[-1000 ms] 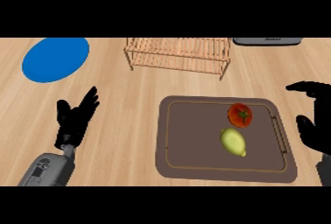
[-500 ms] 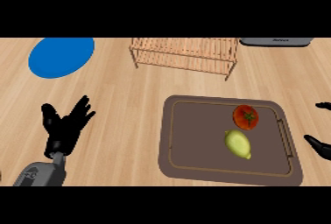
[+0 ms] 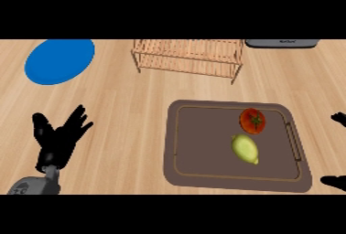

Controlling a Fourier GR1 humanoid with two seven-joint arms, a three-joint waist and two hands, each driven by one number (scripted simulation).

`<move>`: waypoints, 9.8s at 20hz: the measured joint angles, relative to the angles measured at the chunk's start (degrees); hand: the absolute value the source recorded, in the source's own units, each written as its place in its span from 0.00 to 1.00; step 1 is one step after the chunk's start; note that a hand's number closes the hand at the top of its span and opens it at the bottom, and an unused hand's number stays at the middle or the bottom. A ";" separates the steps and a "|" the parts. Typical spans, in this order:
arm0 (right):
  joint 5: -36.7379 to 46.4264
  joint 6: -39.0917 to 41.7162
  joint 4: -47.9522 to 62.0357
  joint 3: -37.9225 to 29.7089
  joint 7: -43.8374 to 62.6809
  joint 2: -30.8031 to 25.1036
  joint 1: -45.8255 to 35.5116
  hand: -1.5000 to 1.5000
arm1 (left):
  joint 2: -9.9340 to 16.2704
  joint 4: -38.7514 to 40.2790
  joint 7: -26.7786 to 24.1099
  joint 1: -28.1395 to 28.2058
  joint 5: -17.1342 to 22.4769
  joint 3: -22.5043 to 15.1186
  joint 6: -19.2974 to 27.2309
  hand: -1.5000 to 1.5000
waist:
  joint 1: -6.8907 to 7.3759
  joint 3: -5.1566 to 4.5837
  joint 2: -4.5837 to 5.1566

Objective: Pick the lemon from the tray and place it in the tiered shelf

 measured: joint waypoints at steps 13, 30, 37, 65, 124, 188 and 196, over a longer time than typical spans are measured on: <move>4.66 -8.27 -31.96 0.84 17.77 1.17 14.61 0.00 | -1.59 -2.76 0.75 2.48 -2.27 1.36 0.30 0.50 | -1.04 -0.10 -0.32; 25.75 -15.24 -42.79 8.65 41.17 10.98 13.96 0.00 | -3.82 -3.91 1.76 3.09 -5.29 3.21 -1.66 0.50 | -0.57 -0.09 -0.15; 32.75 -17.52 -40.77 9.45 43.30 16.48 13.13 0.00 | -4.49 -3.81 2.38 2.83 -6.12 5.10 -3.13 0.50 | -0.56 -0.09 -0.13; 46.12 -25.12 -22.76 7.61 40.00 29.59 0.84 0.00 | -8.51 -4.80 3.58 2.96 -10.79 8.98 -6.22 0.50 | -0.52 -0.33 -0.40; 56.89 -18.84 -0.94 8.17 118.08 36.39 -84.03 1.00 | -9.40 -4.17 4.61 1.28 -12.01 9.69 -7.42 0.50 | 1.09 -0.18 0.05; 43.84 -55.16 38.58 -20.59 83.27 23.73 -93.47 0.00 | -10.62 -4.62 4.02 1.67 -13.09 10.51 -8.36 0.50 | 1.15 -0.10 0.43; 43.40 -58.96 32.59 -21.57 87.39 18.33 -89.06 0.00 | -10.45 -5.17 4.51 3.20 -13.07 11.42 -7.79 0.50 | -0.67 0.00 -0.33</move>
